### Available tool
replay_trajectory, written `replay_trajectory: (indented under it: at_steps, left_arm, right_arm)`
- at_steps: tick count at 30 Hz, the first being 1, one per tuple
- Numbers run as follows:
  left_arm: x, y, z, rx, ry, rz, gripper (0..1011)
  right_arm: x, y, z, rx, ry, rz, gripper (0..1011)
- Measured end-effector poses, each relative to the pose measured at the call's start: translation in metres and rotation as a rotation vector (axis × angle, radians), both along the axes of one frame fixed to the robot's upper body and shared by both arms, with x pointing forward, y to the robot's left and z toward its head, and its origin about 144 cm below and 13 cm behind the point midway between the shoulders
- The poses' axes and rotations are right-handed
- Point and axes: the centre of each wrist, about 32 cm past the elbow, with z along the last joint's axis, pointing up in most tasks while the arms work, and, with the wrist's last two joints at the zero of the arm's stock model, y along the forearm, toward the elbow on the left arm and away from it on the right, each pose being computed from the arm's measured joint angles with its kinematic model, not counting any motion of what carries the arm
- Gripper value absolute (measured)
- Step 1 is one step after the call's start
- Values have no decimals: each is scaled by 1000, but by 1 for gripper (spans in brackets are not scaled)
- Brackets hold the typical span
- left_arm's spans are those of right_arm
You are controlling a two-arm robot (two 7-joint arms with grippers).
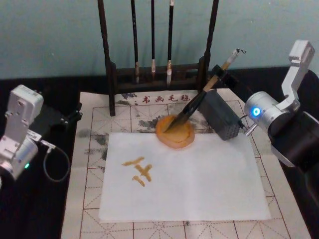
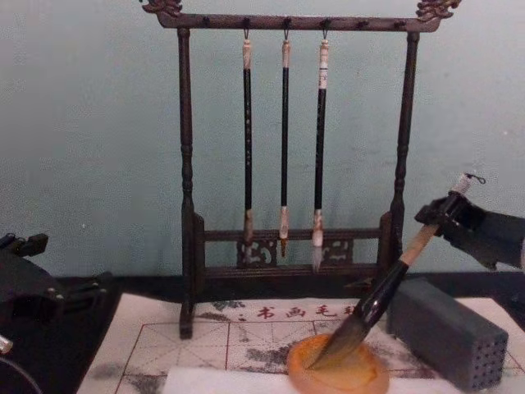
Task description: Pick up the brush from the inkstone, write on the paper, then place the brush back to its original position.
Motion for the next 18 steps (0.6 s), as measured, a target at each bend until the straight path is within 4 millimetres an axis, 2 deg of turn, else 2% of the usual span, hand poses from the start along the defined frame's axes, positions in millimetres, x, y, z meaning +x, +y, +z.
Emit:
replay_trajectory:
  at_steps: [18]
  left_arm:
    - [0, 0, 0, 0, 0, 0, 1001]
  right_arm:
    - [1, 2, -4, 11, 22, -14, 199]
